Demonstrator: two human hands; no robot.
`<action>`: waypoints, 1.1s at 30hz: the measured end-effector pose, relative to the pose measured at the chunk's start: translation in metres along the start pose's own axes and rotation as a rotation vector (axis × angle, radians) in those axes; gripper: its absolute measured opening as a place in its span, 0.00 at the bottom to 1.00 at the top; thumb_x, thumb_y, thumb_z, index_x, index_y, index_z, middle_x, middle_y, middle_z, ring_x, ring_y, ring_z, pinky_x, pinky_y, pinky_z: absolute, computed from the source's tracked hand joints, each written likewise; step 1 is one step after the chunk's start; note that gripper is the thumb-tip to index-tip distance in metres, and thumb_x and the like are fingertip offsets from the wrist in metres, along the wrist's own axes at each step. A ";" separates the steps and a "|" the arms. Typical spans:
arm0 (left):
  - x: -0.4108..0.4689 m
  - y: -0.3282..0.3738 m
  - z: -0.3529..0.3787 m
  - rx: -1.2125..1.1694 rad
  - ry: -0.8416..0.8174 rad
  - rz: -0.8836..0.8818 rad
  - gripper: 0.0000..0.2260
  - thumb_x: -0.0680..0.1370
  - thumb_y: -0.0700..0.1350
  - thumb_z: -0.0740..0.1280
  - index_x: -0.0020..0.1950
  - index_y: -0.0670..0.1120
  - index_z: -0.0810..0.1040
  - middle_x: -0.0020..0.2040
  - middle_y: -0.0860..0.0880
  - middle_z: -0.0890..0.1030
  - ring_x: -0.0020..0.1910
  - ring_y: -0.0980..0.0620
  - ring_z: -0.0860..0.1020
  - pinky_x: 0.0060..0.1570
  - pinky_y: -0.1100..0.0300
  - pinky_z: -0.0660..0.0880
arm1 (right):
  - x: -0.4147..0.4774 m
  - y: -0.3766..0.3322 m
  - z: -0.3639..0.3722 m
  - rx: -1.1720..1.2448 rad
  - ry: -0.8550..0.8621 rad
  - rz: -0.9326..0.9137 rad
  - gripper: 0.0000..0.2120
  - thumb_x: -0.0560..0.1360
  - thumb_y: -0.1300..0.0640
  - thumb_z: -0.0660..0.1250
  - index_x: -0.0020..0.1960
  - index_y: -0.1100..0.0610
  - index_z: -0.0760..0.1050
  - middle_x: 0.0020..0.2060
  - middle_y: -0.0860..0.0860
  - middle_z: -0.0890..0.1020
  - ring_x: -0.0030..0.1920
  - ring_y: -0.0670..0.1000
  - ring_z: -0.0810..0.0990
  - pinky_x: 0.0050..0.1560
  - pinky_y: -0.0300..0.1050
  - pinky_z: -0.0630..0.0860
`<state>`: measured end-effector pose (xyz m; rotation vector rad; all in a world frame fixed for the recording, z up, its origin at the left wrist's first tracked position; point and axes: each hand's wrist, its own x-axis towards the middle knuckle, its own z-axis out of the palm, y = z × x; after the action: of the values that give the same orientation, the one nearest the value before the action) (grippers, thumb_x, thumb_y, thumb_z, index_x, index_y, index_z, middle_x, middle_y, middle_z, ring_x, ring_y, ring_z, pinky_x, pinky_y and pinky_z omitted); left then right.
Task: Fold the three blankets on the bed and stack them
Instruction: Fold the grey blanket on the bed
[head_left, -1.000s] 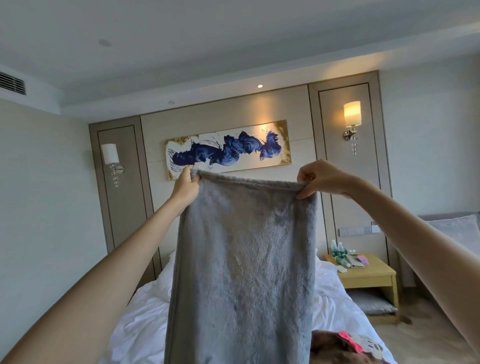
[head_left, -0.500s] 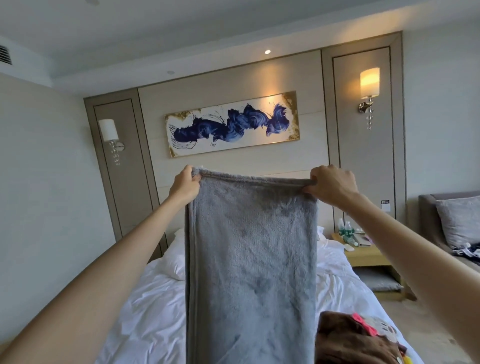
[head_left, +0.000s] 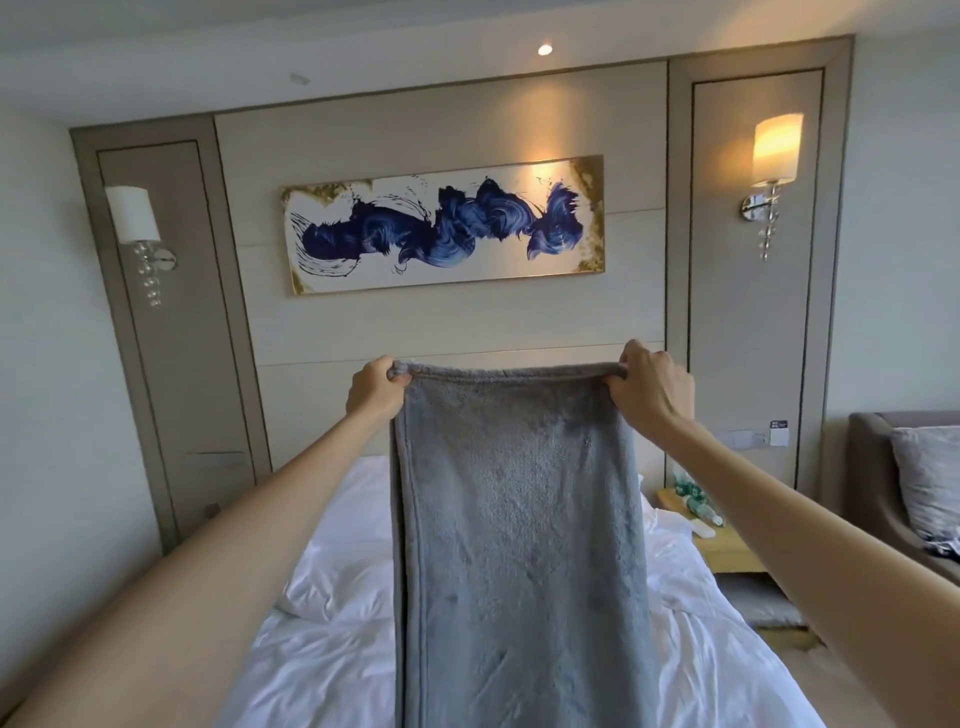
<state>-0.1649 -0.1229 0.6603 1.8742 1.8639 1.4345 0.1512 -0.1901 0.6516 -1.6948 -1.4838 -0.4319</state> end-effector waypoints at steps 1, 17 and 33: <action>0.019 0.001 0.008 -0.070 -0.003 -0.016 0.09 0.80 0.42 0.64 0.40 0.45 0.70 0.40 0.46 0.77 0.40 0.43 0.79 0.43 0.52 0.78 | 0.017 -0.003 0.013 -0.001 0.012 0.005 0.07 0.75 0.57 0.64 0.50 0.60 0.72 0.39 0.58 0.79 0.35 0.58 0.75 0.34 0.46 0.71; 0.133 0.055 -0.027 -0.480 -0.042 0.291 0.03 0.83 0.36 0.59 0.51 0.40 0.71 0.54 0.41 0.78 0.55 0.43 0.81 0.64 0.45 0.74 | 0.122 -0.035 0.009 0.391 0.435 0.027 0.05 0.72 0.64 0.62 0.43 0.55 0.73 0.34 0.54 0.82 0.35 0.58 0.79 0.35 0.51 0.79; -0.286 -0.142 0.022 -0.040 -0.524 0.025 0.07 0.83 0.35 0.58 0.45 0.40 0.71 0.42 0.40 0.75 0.44 0.42 0.76 0.41 0.61 0.68 | -0.273 0.107 -0.010 -0.049 -0.274 -0.190 0.10 0.69 0.59 0.69 0.39 0.54 0.66 0.33 0.53 0.79 0.31 0.60 0.77 0.26 0.43 0.57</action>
<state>-0.1880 -0.3184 0.4076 2.0071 1.5472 0.8569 0.1868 -0.3719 0.4245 -1.7093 -1.8562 -0.3480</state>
